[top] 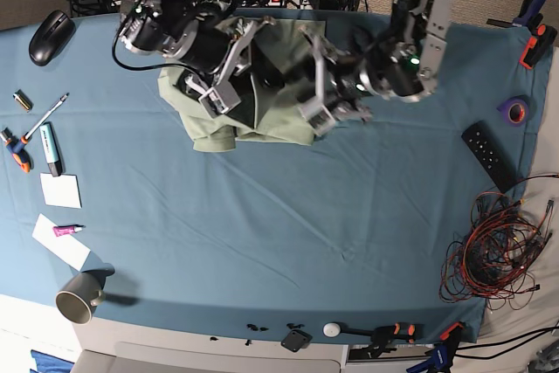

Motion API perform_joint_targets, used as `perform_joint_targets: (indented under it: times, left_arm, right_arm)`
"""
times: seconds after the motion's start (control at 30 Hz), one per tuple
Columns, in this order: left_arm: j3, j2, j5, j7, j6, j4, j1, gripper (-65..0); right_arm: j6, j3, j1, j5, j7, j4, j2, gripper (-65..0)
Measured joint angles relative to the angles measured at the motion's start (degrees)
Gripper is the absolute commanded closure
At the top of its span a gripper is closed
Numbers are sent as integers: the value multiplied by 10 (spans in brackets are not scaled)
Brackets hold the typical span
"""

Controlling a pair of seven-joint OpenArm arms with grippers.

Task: Fold the T-shirt properly
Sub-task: 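Lift the strip end with the right gripper and fold it over the bundle, then lay the folded end down and open the right gripper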

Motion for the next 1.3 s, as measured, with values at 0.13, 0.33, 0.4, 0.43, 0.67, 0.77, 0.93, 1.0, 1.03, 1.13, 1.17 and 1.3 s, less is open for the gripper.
perform_joint_targets:
  times: [0.13,0.33,0.4,0.43,0.67,0.77,0.93,1.0,1.03,1.13,1.17,1.3]
  left_arm:
    - [-72,-14,-5,-9,4,12,-3,-239]
    - [-156,-56,-21,-9,29,12,-3,-65]
    - [-175,-67,-27,-9,27,12,-3,-60]
    - [-182,-71,-31,-9,27,12,-3,-60]
    - [-195,-74,-35,-8,27,12,2,-60]
    - [-195,-74,-35,-9,27,12,2,-60]
    - [-195,-74,-37,-8,27,12,2,-60]
    - [-195,-74,-37,-8,27,12,2,-60]
    - [-195,-74,-37,-8,27,12,2,-60]
    - [-195,-74,-37,-8,27,12,2,-60]
    - [-195,-74,-37,-8,27,12,2,-60]
    - [-195,-74,-37,-8,27,12,2,-90]
  right_arm:
    - [0,-15,5,-17,9,0,0,0]
    - [-4,-42,6,-47,33,-2,-3,0]
    - [-14,-47,6,-76,45,-3,-18,0]
    - [-24,-51,8,-82,48,-3,-24,0]
    - [-47,-63,52,-120,74,-63,-29,0]
    - [-50,-64,65,-116,70,-98,-38,0]
    - [-50,-78,73,-100,70,-102,-38,0]
    - [-50,-89,73,-100,68,-102,-38,0]
    - [-50,-94,73,-100,67,-102,-38,0]
    - [-50,-104,73,-100,64,-102,-38,0]
    - [-50,-104,73,-100,62,-102,-38,0]
    - [-50,-104,73,-100,61,-102,-38,-145]
